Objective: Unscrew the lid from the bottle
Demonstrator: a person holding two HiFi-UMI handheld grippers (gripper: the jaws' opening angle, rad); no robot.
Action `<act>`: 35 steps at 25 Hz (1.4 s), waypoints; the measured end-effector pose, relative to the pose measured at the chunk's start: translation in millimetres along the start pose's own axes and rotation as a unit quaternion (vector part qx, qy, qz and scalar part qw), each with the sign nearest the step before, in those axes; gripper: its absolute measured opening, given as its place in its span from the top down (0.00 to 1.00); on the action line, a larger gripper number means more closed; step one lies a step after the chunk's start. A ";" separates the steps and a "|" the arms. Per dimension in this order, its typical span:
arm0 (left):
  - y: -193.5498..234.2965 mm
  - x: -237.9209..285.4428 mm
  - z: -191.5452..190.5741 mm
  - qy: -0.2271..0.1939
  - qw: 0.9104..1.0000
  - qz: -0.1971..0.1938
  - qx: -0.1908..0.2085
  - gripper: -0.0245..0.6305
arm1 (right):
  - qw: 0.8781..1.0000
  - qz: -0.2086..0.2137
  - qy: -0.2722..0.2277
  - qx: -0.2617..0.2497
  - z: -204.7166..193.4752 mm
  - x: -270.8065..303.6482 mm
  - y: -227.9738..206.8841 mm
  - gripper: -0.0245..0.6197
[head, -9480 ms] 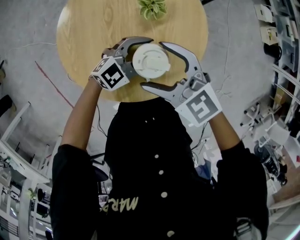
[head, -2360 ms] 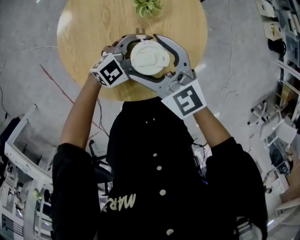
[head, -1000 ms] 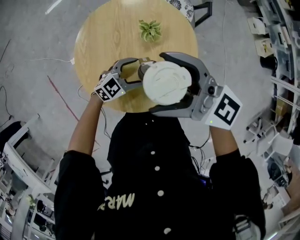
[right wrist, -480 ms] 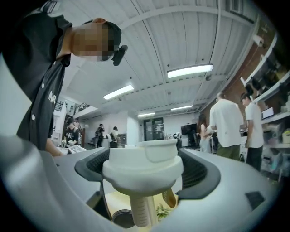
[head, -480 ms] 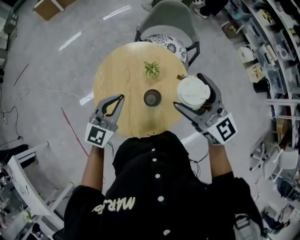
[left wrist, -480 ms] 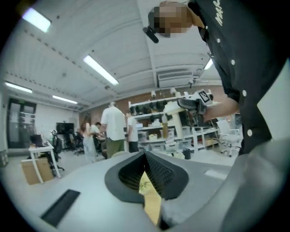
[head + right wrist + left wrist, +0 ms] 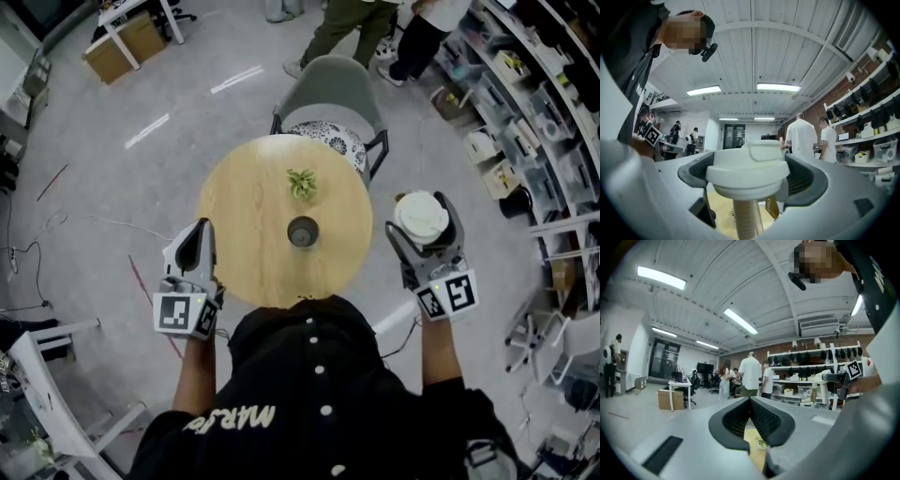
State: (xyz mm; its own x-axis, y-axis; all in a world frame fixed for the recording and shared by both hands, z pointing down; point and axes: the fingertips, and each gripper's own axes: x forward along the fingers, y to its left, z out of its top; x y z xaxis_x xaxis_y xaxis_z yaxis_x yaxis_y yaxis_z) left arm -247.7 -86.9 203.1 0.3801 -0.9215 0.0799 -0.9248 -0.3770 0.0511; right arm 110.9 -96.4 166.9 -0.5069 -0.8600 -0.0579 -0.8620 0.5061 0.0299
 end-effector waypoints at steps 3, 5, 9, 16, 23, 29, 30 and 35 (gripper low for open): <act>8.6 -10.4 11.6 -0.007 0.999 0.038 0.008 0.96 | 1.000 -0.021 -0.007 0.009 1.0 -9.2 -10.0 0.22; 8.3 -16.6 13.6 -0.001 0.999 0.046 0.015 0.96 | 0.999 -0.028 -0.008 0.015 -0.6 -14.6 -12.6 0.22; 2.8 -19.7 17.2 0.004 0.999 0.045 0.027 0.96 | 0.999 -0.033 -0.012 0.025 -0.9 -22.0 -12.4 0.22; -4.4 -16.2 19.9 0.003 0.998 0.040 0.046 0.96 | 0.999 -0.042 -0.018 0.025 0.0 -20.1 -18.7 0.22; -0.8 -17.5 23.3 0.001 0.997 0.044 0.060 0.96 | 0.999 -0.033 -0.024 0.019 3.0 -9.6 -14.2 0.22; 0.5 -15.6 23.5 -0.002 0.997 0.042 0.071 0.96 | 0.999 -0.024 -0.024 0.014 1.1 -3.6 -10.6 0.22; -0.6 -15.3 23.2 -0.004 0.996 0.041 0.074 0.96 | 0.999 -0.022 -0.025 0.013 1.2 -3.7 -10.0 0.22; -3.8 -15.1 23.3 -0.005 0.996 0.038 0.077 0.96 | 0.999 -0.017 -0.030 0.012 4.6 -3.2 -7.0 0.22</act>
State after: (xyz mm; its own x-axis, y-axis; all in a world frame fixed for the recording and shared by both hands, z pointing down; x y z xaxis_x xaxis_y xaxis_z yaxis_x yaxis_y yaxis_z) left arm -250.3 -73.7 178.5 0.3085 -0.9488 0.0682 -0.9430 -0.3144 -0.1088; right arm 118.5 -96.9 162.3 -0.4757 -0.8717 -0.1177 -0.8780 0.4787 0.0036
